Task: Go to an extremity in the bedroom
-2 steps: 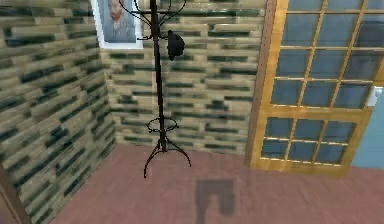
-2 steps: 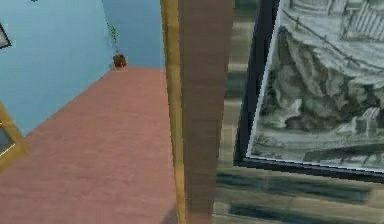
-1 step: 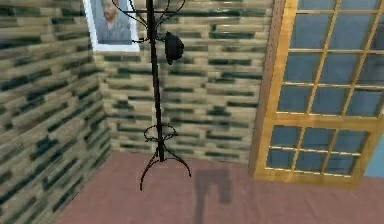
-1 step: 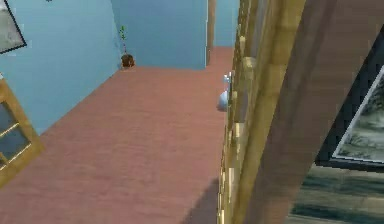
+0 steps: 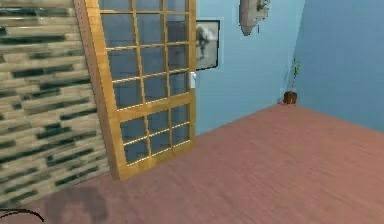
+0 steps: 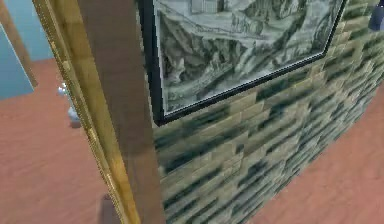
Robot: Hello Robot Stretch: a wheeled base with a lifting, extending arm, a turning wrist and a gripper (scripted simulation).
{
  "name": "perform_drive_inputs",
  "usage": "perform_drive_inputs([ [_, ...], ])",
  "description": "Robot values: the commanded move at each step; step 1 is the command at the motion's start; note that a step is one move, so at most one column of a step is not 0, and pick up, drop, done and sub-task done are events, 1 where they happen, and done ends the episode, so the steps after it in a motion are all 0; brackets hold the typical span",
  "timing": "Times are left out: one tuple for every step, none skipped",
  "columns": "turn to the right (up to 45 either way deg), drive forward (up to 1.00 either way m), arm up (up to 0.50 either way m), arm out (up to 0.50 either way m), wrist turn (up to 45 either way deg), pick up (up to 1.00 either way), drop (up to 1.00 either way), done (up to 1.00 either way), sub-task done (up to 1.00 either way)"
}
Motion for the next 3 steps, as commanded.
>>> perform_drive_inputs([
  [0.0, 0.30, 0.00, 0.00, 0.0, 0.00, 0.00, 0.00, 0.00],
  [45.0, 0.00, 0.00, 0.00, 0.0, 0.00, 0.00, 0.00, 0.00],
  [3.0, 0.00, 0.00, 0.00, 0.0, 0.00, 0.00, 0.00, 0.00],
])
